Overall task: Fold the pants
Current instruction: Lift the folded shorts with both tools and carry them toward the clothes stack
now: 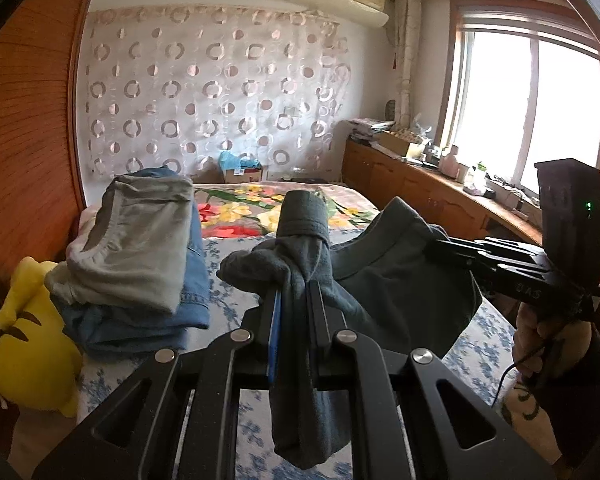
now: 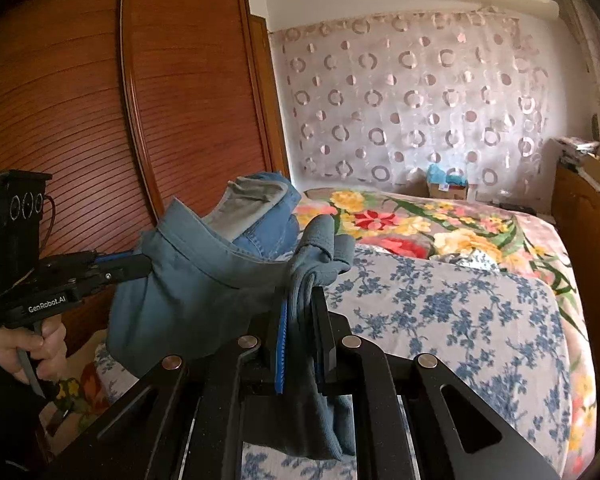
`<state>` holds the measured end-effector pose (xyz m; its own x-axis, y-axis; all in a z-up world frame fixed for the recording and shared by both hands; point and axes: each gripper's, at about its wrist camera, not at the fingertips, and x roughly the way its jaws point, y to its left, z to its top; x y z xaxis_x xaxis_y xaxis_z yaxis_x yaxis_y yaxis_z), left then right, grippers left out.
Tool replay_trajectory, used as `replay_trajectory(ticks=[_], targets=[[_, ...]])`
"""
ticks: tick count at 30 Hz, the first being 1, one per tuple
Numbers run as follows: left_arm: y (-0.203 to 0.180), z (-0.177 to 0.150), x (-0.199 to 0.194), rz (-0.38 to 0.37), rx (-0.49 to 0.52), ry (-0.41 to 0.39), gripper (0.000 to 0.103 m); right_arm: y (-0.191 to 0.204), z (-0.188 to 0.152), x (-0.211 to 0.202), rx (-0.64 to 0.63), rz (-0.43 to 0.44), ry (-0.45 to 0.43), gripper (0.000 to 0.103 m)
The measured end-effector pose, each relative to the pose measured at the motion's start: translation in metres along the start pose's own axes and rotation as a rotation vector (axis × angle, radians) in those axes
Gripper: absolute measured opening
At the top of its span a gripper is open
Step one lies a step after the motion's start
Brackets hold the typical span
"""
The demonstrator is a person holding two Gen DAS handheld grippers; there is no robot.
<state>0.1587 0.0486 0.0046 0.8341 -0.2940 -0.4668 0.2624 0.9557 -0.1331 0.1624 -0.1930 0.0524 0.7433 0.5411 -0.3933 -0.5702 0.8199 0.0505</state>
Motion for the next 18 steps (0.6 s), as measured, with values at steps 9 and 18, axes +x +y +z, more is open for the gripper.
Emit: replay_trajectory(ticks=[9, 18], targets=[[0.025, 0.034, 0.019, 0.068, 0.007, -0.006, 0.012, -0.011, 0.044, 0.049, -0.054, 0.031, -0.003, 0.011], [0.039, 0.060, 0.024, 0.118, 0.010, -0.046, 0.012, -0.028, 0.086, 0.092, -0.100, 0.059, -0.038, 0.011]])
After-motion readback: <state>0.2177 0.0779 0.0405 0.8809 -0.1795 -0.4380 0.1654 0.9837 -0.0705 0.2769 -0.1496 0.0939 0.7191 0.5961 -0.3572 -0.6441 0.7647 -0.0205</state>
